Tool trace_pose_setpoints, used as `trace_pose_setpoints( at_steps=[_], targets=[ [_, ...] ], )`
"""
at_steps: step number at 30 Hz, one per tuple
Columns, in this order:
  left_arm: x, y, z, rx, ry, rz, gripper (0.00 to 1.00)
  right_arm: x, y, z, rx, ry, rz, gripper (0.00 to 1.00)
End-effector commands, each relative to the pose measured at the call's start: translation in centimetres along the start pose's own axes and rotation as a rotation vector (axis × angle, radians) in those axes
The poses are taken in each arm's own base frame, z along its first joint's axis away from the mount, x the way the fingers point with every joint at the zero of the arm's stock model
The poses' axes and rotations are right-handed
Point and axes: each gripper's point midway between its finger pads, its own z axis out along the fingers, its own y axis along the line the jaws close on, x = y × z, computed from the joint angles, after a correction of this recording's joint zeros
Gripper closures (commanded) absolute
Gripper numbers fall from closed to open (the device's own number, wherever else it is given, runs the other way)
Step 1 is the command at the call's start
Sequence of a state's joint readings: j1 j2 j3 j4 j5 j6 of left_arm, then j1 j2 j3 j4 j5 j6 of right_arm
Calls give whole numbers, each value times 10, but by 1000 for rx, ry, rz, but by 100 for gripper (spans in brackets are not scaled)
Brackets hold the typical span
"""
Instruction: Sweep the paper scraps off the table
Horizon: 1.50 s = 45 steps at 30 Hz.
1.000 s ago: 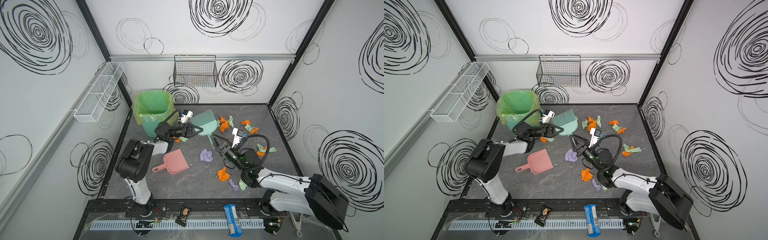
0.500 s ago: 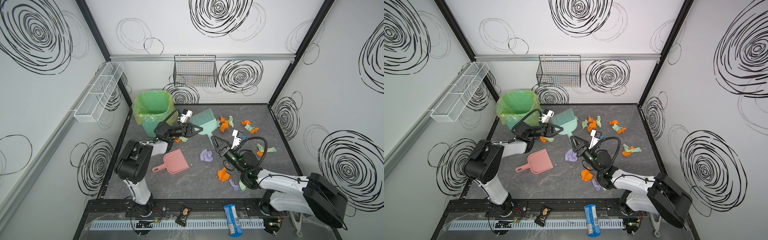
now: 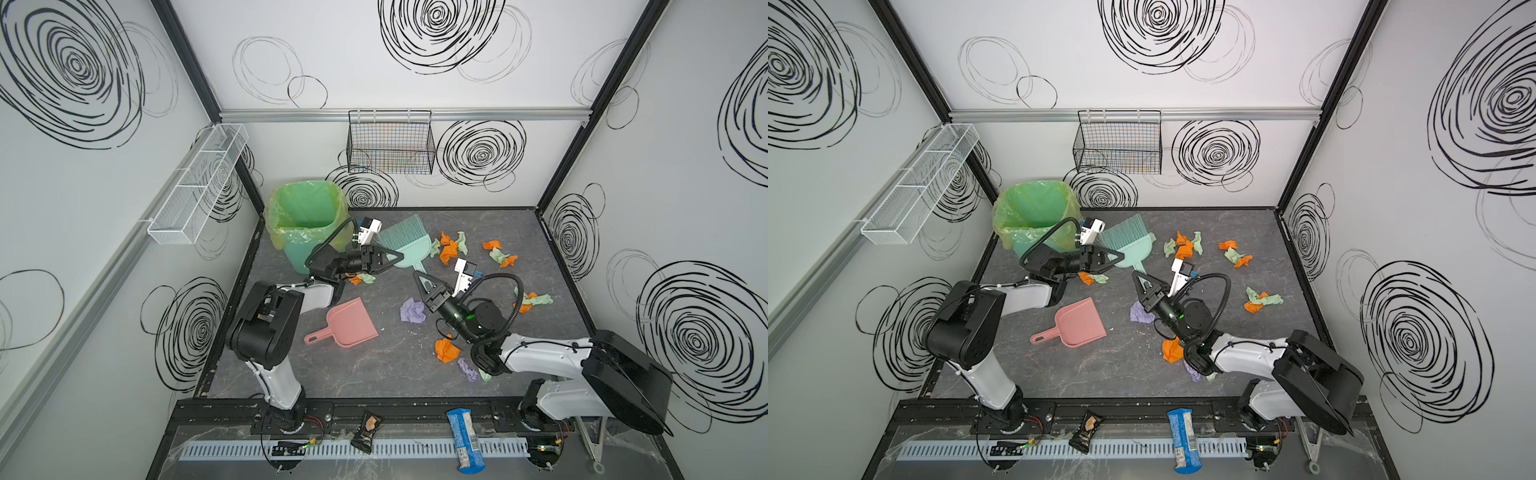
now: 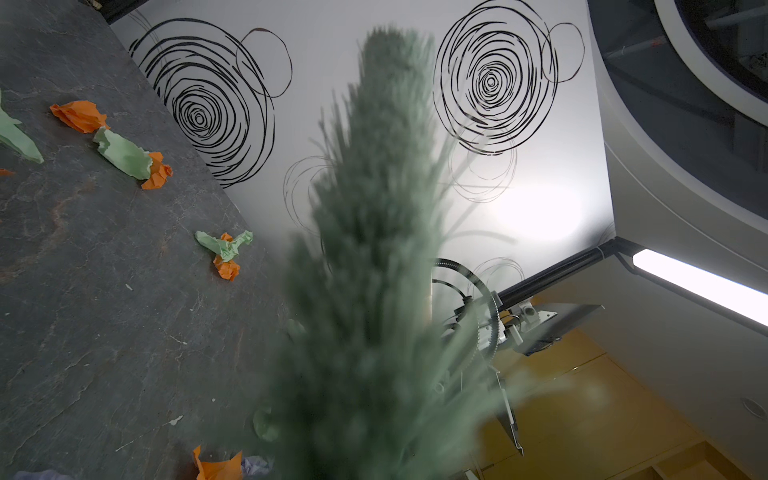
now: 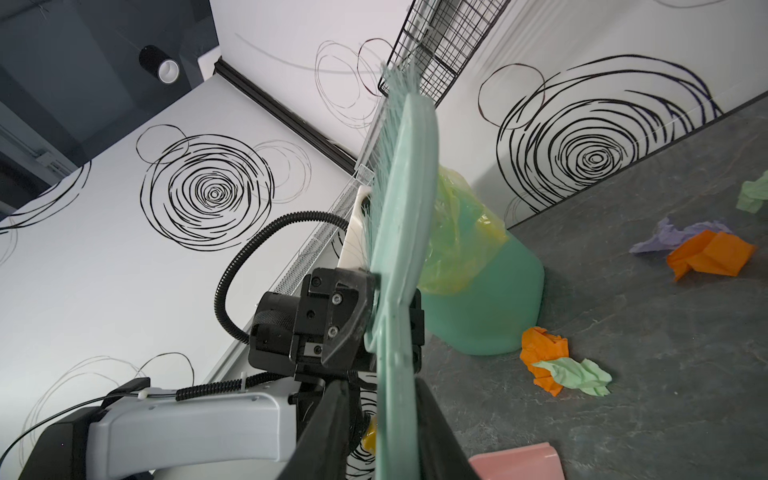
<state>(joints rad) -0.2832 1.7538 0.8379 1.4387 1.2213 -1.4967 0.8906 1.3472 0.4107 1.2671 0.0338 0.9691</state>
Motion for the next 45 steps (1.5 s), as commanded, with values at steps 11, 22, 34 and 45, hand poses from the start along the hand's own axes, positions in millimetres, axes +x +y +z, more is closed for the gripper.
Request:
trace_pose_setpoints(
  at_steps=[11, 22, 34, 45],
  targets=[
    [-3, -15, -7, 19, -35, 83, 100, -25, 35, 1, -130, -144, 40, 73],
    [-2, -15, -8, 24, -32, 84, 100, -28, 32, 3, -108, -158, 35, 87],
    [-2, -14, -7, 23, -32, 82, 100, -38, 34, -1, -85, -186, -2, 70],
    [-3, -15, -8, 22, -32, 83, 100, -31, 32, 7, -88, -165, 14, 68]
  ],
)
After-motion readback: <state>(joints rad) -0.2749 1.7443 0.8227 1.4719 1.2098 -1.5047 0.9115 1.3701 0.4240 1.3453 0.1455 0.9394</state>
